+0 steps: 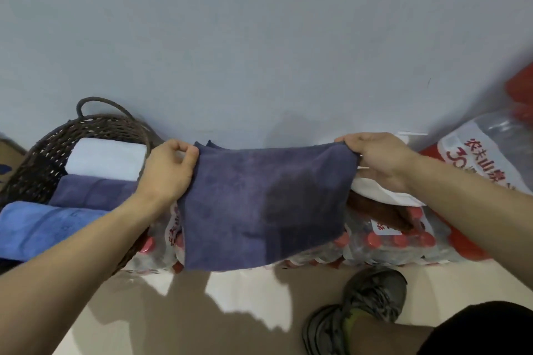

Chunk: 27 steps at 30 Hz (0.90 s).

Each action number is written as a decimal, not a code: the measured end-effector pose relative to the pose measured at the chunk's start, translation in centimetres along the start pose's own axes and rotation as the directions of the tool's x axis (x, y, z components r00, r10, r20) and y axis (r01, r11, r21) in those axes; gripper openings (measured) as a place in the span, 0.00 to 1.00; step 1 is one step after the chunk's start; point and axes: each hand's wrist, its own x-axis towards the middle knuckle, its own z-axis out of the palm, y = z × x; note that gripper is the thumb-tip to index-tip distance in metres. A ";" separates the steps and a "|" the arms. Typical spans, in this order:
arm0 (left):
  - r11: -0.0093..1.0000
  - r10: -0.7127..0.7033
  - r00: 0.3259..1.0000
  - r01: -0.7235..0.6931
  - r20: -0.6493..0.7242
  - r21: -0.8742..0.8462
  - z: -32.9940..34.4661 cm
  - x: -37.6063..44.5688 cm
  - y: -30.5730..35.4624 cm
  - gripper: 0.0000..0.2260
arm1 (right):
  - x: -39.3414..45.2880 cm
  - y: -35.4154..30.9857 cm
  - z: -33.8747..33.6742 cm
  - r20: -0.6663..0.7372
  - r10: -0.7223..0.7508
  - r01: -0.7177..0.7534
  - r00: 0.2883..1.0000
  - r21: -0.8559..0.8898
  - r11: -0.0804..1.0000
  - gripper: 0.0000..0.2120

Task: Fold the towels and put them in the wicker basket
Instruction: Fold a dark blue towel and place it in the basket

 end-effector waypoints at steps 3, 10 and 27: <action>0.995 -0.011 1.000 0.009 0.023 0.104 2.3 2.1 -1.3 0.08 | 3.0 1.1 1.2 -0.142 -0.095 0.070 0.985 -0.171 0.983 0.10; 0.965 -0.038 0.993 0.008 0.108 0.261 5.7 6.0 -3.5 0.08 | 9.2 4.5 4.0 -0.278 -0.213 0.062 0.937 -0.465 0.883 0.10; 0.931 0.152 0.987 -0.163 0.061 0.325 7.0 8.2 -4.1 0.06 | 12.8 5.3 3.9 -0.018 -0.163 0.101 0.987 -0.715 0.692 0.08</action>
